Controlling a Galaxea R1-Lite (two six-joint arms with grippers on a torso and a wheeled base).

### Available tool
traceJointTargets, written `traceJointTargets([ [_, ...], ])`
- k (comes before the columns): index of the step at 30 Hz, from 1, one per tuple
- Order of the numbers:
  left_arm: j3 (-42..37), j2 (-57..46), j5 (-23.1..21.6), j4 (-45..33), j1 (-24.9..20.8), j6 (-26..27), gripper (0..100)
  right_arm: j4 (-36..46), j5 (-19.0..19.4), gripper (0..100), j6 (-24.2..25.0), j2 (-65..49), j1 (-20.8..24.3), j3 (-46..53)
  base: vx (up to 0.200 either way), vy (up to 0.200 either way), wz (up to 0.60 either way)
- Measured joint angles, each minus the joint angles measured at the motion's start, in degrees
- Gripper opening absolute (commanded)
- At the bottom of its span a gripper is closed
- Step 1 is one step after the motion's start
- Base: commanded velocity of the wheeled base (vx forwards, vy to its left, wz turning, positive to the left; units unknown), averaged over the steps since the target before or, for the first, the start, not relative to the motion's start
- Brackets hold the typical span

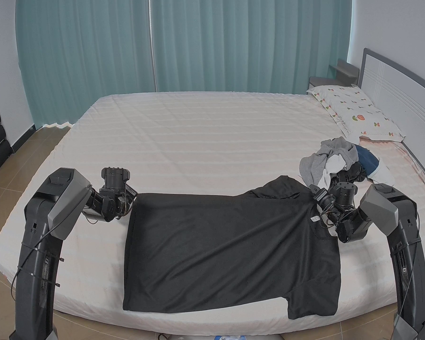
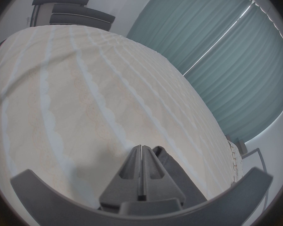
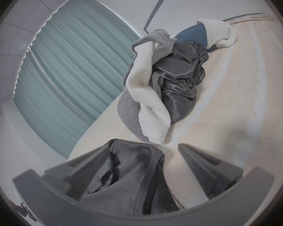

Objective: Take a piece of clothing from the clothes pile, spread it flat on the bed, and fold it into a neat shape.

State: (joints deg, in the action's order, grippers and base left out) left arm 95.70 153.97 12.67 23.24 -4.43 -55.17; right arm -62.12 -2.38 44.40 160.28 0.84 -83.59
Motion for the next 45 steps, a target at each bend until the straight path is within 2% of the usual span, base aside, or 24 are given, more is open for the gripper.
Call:
traceJointTargets([
  [4,0.5,0.1,-2.0,-0.4,-0.1,0.0,0,-1.8,0.1,100,0.9,-1.0,0.0,2.9,0.000,0.000,0.00],
  [8,1.1,-0.2,-5.3,-4.8,0.0,-0.4,0,-2.5,0.1,100,1.9,-2.0,0.0,4.6,0.000,0.000,0.00],
  [9,1.4,-0.3,-5.7,-5.8,0.0,-0.4,100,-2.6,0.1,100,2.0,-2.1,0.0,4.9,0.000,0.000,0.00],
  [32,3.3,0.1,-6.5,-6.7,-2.1,1.0,100,-2.7,0.2,100,2.2,-3.0,0.1,6.3,0.000,0.000,0.00],
  [33,3.4,0.2,-6.5,-6.8,-2.1,1.0,0,-2.7,0.2,100,2.2,-3.0,0.1,6.3,0.000,0.000,0.00],
  [40,4.4,0.7,-6.0,-7.0,-2.2,1.1,0,-2.6,0.1,100,2.1,-3.0,0.1,6.3,0.000,0.000,0.00],
  [45,5.6,1.3,-3.9,-7.1,-2.1,1.1,0,-2.6,0.1,100,2.1,-3.0,0.1,6.3,0.000,0.000,0.00],
])
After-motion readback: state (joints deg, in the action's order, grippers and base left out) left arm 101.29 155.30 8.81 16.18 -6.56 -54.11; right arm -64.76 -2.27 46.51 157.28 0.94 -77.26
